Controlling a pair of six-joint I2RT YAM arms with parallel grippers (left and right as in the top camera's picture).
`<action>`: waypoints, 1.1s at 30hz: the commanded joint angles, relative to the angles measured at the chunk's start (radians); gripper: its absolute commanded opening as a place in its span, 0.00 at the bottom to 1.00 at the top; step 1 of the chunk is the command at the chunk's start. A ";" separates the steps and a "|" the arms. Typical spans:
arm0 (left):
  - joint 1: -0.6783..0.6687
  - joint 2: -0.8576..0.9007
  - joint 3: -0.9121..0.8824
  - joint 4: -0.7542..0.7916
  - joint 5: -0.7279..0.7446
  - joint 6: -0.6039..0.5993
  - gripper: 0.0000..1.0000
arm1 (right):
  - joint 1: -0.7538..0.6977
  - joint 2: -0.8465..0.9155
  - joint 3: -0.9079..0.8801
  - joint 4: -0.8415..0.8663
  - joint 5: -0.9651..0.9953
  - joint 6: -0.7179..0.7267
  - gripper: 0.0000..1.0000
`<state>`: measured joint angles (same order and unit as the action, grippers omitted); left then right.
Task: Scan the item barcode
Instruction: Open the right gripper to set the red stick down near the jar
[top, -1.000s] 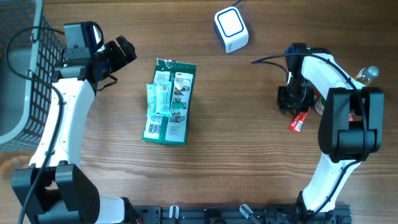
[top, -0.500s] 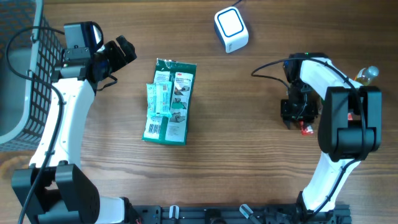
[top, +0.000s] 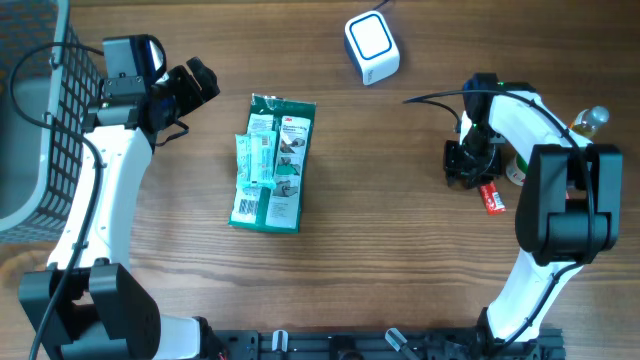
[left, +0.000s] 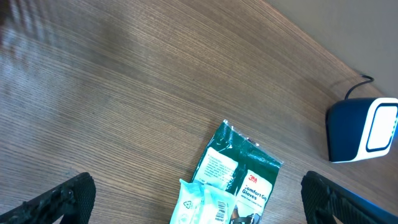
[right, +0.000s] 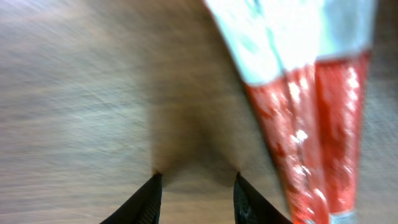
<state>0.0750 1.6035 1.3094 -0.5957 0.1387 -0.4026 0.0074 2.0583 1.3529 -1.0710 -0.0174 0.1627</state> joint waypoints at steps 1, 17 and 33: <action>0.001 0.000 0.007 0.003 -0.002 0.005 1.00 | 0.008 0.064 -0.022 0.065 0.000 0.010 0.39; 0.001 0.000 0.007 0.003 -0.002 0.005 1.00 | 0.008 0.064 -0.022 0.045 0.249 -0.006 0.40; 0.001 0.000 0.007 0.003 -0.002 0.005 1.00 | 0.072 -0.022 0.009 0.042 -0.237 -0.099 0.38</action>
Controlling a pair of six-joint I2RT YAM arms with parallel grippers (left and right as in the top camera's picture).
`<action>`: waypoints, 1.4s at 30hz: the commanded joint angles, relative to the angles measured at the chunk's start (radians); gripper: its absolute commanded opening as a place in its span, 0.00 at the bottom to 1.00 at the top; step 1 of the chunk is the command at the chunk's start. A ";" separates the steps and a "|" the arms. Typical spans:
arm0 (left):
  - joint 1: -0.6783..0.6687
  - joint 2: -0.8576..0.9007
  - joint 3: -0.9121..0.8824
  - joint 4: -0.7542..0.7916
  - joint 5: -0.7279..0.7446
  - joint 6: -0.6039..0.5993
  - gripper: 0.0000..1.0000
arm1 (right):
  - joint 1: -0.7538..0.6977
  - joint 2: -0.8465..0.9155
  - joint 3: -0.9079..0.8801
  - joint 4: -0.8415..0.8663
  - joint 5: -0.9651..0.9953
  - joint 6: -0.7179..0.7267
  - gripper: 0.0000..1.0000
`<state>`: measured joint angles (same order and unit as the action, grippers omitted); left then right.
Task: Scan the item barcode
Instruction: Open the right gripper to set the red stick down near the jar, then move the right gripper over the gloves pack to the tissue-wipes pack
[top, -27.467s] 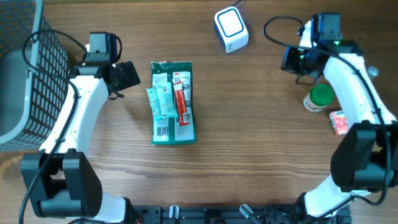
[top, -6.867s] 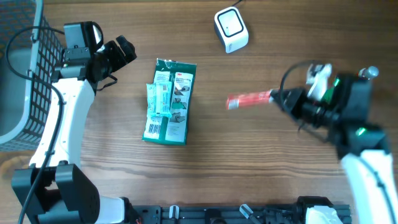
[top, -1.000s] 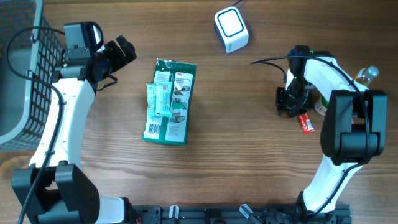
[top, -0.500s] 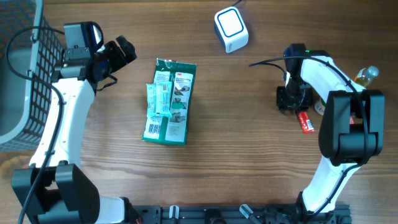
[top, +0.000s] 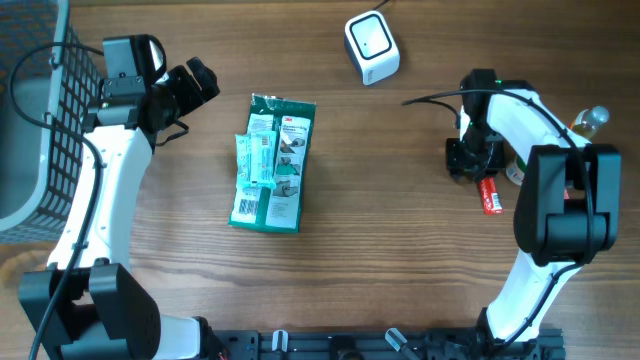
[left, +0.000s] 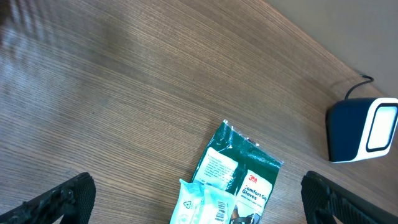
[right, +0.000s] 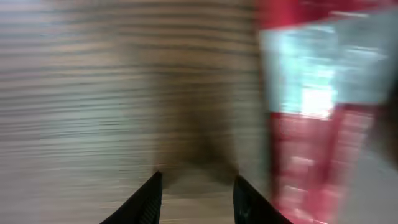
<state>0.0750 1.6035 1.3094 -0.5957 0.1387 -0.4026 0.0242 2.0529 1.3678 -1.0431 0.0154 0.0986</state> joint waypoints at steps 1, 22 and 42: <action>0.001 0.000 0.007 0.003 -0.002 0.005 1.00 | 0.075 -0.030 -0.006 0.014 -0.344 -0.064 0.38; 0.001 0.000 0.007 0.003 -0.002 0.005 1.00 | 0.710 -0.071 -0.020 0.802 -0.277 0.671 1.00; 0.001 0.000 0.007 0.003 -0.002 0.005 1.00 | 0.839 0.066 -0.020 0.882 -0.015 0.904 0.58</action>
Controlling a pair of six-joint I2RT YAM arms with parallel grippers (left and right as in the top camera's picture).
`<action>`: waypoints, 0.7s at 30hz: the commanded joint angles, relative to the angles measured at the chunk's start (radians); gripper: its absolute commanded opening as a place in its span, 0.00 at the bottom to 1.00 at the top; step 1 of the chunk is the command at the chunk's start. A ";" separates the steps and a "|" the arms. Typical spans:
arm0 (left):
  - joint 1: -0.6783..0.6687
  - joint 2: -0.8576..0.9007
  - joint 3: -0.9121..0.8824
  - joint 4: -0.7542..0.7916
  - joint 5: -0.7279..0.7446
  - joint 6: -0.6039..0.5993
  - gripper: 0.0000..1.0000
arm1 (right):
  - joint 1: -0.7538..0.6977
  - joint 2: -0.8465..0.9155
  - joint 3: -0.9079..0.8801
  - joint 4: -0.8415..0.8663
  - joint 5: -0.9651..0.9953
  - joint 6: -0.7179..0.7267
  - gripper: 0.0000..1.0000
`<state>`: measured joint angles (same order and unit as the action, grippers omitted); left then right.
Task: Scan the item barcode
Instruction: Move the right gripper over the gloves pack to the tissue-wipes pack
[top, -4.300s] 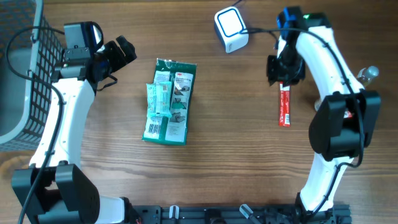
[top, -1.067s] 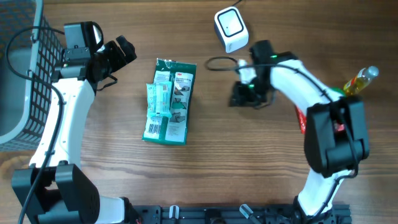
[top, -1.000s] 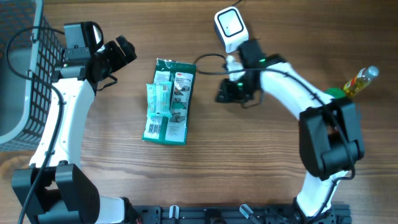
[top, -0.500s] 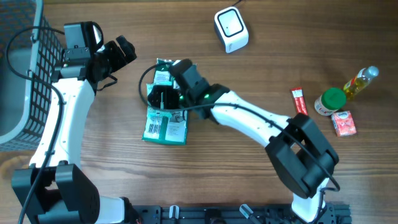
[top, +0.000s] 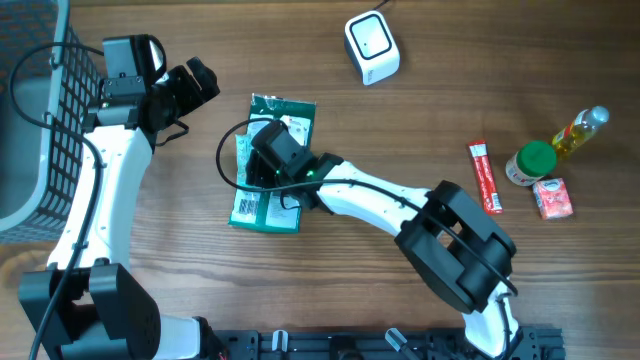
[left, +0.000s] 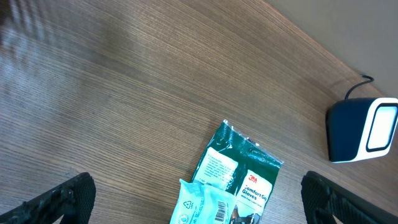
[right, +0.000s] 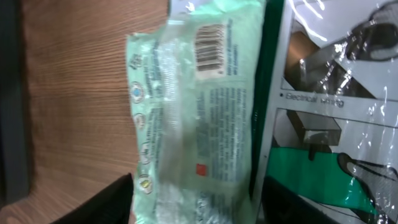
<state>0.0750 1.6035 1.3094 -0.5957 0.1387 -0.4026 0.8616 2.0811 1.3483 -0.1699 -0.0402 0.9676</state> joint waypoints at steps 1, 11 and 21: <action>0.001 0.000 0.007 0.003 -0.002 0.005 1.00 | 0.002 0.040 0.000 0.008 0.040 0.035 0.56; 0.001 0.000 0.007 0.003 -0.002 0.005 1.00 | -0.009 0.036 0.000 -0.003 0.036 0.055 0.04; 0.001 0.000 0.007 0.003 -0.002 0.005 1.00 | -0.080 -0.203 0.000 -0.161 0.010 -0.483 0.04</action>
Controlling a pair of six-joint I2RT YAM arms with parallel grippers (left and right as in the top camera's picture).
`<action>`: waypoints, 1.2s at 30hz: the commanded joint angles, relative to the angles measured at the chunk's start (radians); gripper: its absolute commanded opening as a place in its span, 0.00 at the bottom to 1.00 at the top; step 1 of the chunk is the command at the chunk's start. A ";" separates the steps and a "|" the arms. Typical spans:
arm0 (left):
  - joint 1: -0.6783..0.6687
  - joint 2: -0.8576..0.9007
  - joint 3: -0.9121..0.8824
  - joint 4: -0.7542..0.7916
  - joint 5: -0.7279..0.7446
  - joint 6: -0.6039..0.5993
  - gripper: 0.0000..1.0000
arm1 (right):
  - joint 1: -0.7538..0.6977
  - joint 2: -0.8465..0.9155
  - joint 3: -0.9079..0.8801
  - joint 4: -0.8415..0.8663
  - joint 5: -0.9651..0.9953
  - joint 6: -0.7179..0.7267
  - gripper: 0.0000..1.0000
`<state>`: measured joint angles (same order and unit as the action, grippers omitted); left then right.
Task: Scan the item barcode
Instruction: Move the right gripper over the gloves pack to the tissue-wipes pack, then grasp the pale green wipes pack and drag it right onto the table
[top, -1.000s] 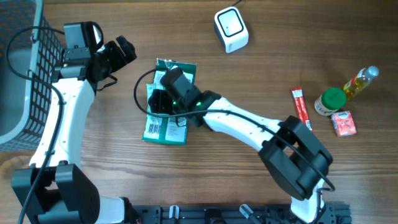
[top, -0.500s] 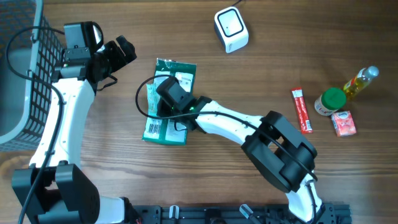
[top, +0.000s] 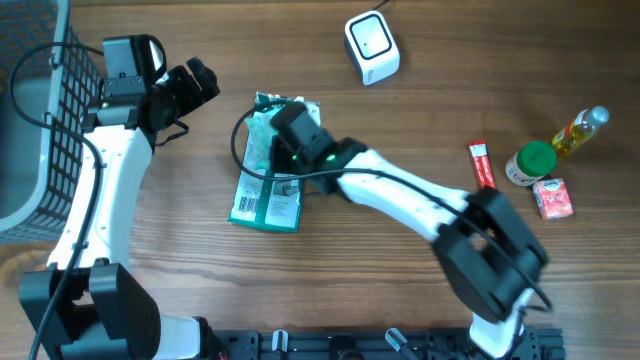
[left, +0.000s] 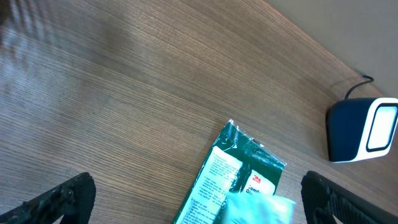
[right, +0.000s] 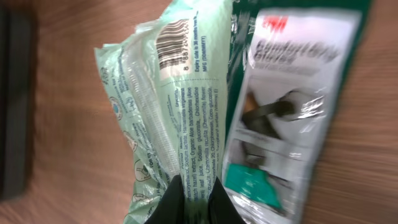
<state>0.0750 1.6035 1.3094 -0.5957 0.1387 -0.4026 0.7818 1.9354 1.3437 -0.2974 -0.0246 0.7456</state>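
Note:
A pale green wipes packet with a barcode near its far end is pinched in my right gripper, which is shut on its near end. In the overhead view the packet sits raised over the top end of a dark green 3M glove pack. The white and blue scanner stands at the back, apart from both. My left gripper hangs open left of the packs, holding nothing.
A dark wire basket fills the left edge. At the far right lie a red sachet, a green-lidded jar, an oil bottle and a small pink box.
My right gripper was open over the wipes packet lying on the glove pack. It is now shut on the packet, which has shifted toward the pack's top end. The left arm is unchanged.
My right gripper was at the far right beside the red sachet for two moments. Then it stood open over the wipes packet on the glove pack at the table's middle. Now it holds that packet. My left gripper stayed open in place throughout.

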 joint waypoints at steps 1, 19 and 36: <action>0.001 0.000 0.007 0.003 -0.002 0.005 1.00 | -0.001 -0.058 0.005 -0.100 -0.006 -0.422 0.04; 0.001 0.000 0.007 0.003 -0.002 0.005 1.00 | -0.101 -0.057 0.004 -0.581 0.331 -1.154 0.45; 0.001 0.000 0.007 0.003 -0.002 0.005 1.00 | -0.145 -0.119 -0.015 -0.531 -0.045 -0.153 0.29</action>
<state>0.0750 1.6035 1.3094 -0.5957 0.1387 -0.4026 0.6304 1.8435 1.3430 -0.8303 -0.0082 0.3985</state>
